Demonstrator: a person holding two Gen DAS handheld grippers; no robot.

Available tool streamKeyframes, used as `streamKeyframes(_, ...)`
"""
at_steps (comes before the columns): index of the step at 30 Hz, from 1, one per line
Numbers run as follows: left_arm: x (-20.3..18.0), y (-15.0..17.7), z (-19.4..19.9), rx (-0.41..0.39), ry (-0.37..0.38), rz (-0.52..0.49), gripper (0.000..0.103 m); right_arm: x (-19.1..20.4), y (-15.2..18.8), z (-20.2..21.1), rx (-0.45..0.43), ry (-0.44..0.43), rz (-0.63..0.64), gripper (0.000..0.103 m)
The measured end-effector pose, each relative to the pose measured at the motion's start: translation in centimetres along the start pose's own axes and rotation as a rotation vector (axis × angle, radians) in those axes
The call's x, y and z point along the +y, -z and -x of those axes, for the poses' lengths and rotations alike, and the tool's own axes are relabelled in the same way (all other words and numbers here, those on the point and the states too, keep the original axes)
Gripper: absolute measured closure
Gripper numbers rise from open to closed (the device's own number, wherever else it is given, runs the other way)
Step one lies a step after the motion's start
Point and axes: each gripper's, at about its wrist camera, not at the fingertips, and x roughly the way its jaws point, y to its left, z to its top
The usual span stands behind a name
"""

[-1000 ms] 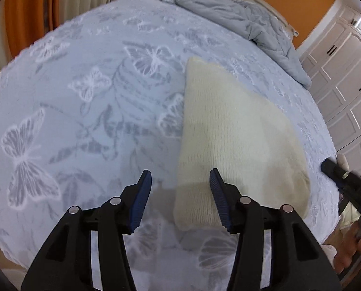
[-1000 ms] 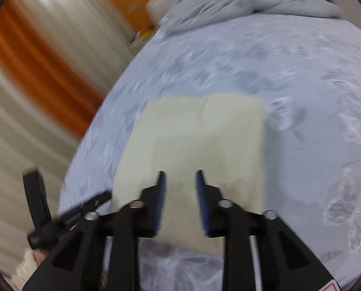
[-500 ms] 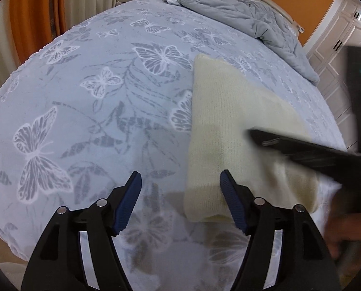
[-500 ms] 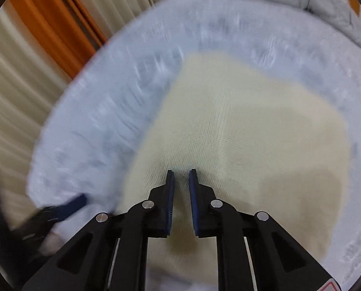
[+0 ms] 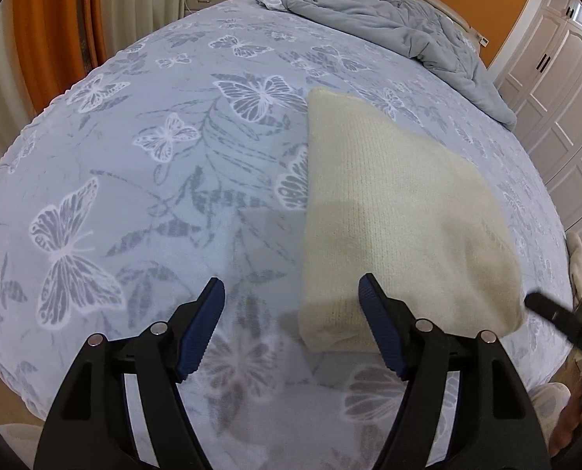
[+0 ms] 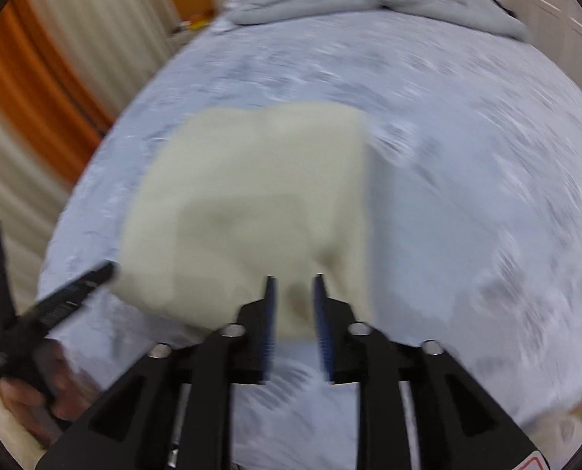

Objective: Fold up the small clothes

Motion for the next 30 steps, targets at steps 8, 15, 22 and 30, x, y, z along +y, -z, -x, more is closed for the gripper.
streamKeyframes(8,-1.7,2.8,0.6,0.047,0.011,-0.064,0.028,-0.8,0.1,-4.3,0.081,-0.173,-0.108,0.088)
streamKeyframes(15,-1.6,2.1,-2.1,0.077,-0.047,-0.077,0.059,-0.1,-3.0,0.7,-0.09,-0.206,-0.056,0.092)
streamKeyframes(22,-0.9,2.2,-4.0,0.121,-0.046,-0.032,0.058,-4.5,0.0,-6.9,0.073,-0.176,-0.197,0.092)
streamKeyframes(30,-1.1,2.3,-3.7,0.118,-0.071,-0.058,0.058,-3.0,-1.3,-1.3,-0.024,-0.134,-0.158,0.079)
